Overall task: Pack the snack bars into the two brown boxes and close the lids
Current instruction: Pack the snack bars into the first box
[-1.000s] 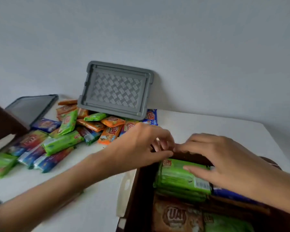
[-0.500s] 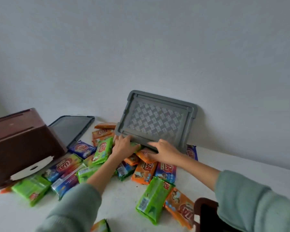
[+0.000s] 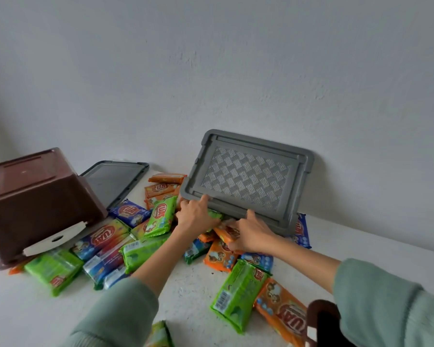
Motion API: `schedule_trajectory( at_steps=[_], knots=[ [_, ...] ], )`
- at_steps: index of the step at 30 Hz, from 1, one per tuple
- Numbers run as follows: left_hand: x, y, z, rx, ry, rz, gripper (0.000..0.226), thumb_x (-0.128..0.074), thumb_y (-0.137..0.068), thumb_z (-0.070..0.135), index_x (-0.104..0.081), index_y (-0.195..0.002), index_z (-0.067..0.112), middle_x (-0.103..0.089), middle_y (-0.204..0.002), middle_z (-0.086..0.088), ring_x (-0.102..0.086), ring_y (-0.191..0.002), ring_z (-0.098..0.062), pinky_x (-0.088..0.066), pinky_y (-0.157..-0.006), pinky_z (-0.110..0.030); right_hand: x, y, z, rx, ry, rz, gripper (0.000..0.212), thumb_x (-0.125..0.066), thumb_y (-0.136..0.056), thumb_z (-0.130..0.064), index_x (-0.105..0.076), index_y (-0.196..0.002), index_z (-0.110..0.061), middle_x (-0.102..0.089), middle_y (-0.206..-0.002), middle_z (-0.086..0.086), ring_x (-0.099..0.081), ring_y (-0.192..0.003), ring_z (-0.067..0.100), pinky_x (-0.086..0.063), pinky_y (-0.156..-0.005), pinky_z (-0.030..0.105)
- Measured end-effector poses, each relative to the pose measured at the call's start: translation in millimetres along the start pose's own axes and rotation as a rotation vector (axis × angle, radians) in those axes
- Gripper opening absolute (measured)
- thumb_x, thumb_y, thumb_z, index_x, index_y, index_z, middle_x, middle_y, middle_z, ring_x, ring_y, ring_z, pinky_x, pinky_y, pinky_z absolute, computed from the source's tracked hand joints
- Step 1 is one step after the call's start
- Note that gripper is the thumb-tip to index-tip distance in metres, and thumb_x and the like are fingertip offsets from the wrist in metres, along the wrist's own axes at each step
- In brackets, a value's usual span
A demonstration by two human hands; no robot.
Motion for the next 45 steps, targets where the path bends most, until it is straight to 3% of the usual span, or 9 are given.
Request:
schedule_trajectory(
  at_steps=[6, 14, 19, 22, 28, 31, 35, 39, 45],
  knots=[
    [-6.0, 34.2, -0.3, -0.028, -0.113, -0.067, 0.069, -0.068, -0.075, 0.043, -0.034, -0.132, 0.023, -0.046, -0.124, -0.011, -0.038, -0.117, -0.032, -0.041, -0.095, -0.046, -17.9, 32.5, -0.1, 0.055, 0.186, -0.085, 0.084, -0.064, -0.079, -0.049, -0.019, -0.147, -0.029, -0.021, -0.141, 0.016, -0.038, -0.126, 0.038, -0.041, -0.099, 0.041],
    [-9.6, 40.9, 7.9, -0.043, -0.215, -0.015, 0.072, -0.067, -0.078, 0.044, -0.033, -0.139, 0.029, -0.051, -0.129, -0.009, -0.039, -0.125, -0.030, -0.045, -0.096, -0.042, -3.8, 30.4, -8.4, 0.028, 0.209, -0.004, 0.066, -0.066, -0.078, -0.049, -0.046, -0.132, -0.015, -0.052, -0.128, 0.016, -0.052, -0.117, 0.031, -0.047, -0.086, 0.034],
    [4.5, 38.5, 9.0, -0.032, -0.139, -0.042, 0.045, -0.075, -0.067, 0.044, -0.067, -0.107, 0.025, -0.068, -0.094, -0.001, -0.060, -0.087, -0.019, -0.053, -0.077, -0.031, 0.9, 33.5, -4.0, 0.024, 0.126, -0.059, 0.085, -0.071, -0.073, -0.047, -0.030, -0.145, -0.029, -0.059, -0.127, 0.006, -0.055, -0.117, 0.022, -0.047, -0.085, 0.030],
    [11.6, 45.2, 12.0, -0.055, -0.108, -0.069, 0.030, -0.074, -0.067, 0.046, -0.070, -0.092, 0.031, -0.058, -0.068, 0.009, -0.047, -0.060, -0.009, -0.044, -0.058, -0.020, 6.6, 43.4, -5.6, 0.051, 0.077, -0.059, 0.084, -0.073, -0.072, -0.044, -0.033, -0.144, -0.031, -0.061, -0.125, 0.004, -0.058, -0.111, 0.020, -0.049, -0.083, 0.030],
    [59.5, 70.5, 44.7, -0.121, -0.028, 0.010, 0.036, -0.071, -0.072, 0.042, -0.069, -0.105, 0.028, -0.049, -0.061, 0.009, -0.054, -0.069, -0.008, -0.044, -0.054, -0.021, 54.3, 82.9, 3.4, 0.077, 0.055, 0.047, 0.082, -0.072, -0.075, -0.041, -0.031, -0.145, -0.030, -0.052, -0.137, 0.007, -0.051, -0.120, 0.024, -0.045, -0.093, 0.031],
    [88.1, 89.6, 83.9, -0.227, 0.047, 0.040, 0.043, -0.070, -0.074, 0.038, -0.063, -0.116, 0.030, -0.053, -0.063, 0.006, -0.043, -0.060, -0.009, -0.035, -0.049, -0.020, 85.2, 119.9, 18.7, 0.059, 0.011, 0.127, 0.082, -0.071, -0.076, -0.040, -0.028, -0.145, -0.031, -0.049, -0.138, 0.007, -0.049, -0.121, 0.023, -0.041, -0.086, 0.025],
    [105.0, 122.1, 145.9, -0.419, 0.139, -0.008, 0.052, -0.072, -0.075, 0.031, -0.056, -0.125, 0.032, -0.065, -0.111, -0.007, -0.054, -0.090, -0.017, -0.048, -0.081, -0.031, 116.6, 181.5, 54.2, -0.006, -0.014, 0.234, 0.082, -0.071, -0.076, -0.038, -0.028, -0.145, -0.034, -0.049, -0.136, 0.006, -0.048, -0.120, 0.023, -0.041, -0.087, 0.027],
    [99.6, 175.2, 208.4, -0.633, 0.178, -0.130, 0.055, -0.076, -0.070, 0.032, -0.056, -0.120, 0.043, -0.064, -0.103, 0.005, -0.059, -0.093, -0.013, -0.045, -0.076, -0.021, 122.6, 255.9, 97.4, -0.077, -0.016, 0.285, 0.082, -0.072, -0.075, -0.033, -0.028, -0.145, -0.034, -0.052, -0.130, 0.004, -0.050, -0.111, 0.019, -0.042, -0.085, 0.026],
    [28.8, 269.6, 248.8, -0.968, -0.035, -0.357, 0.063, -0.053, -0.041, 0.072, -0.046, -0.104, 0.071, -0.056, -0.103, 0.024, -0.052, -0.091, 0.004, -0.033, -0.076, -0.003, 69.9, 344.6, 140.6, -0.146, 0.011, 0.120, 0.089, -0.078, -0.067, -0.029, -0.031, -0.142, -0.037, -0.049, -0.107, -0.009, -0.048, -0.093, 0.008, -0.041, -0.069, 0.016]
  ],
)
Point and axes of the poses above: each hand's wrist, its own y-axis away from the middle knuckle, its own x-axis out of the back of the hand, z = x × y, the point moved 9 cm from there along -y, towards the middle knuckle
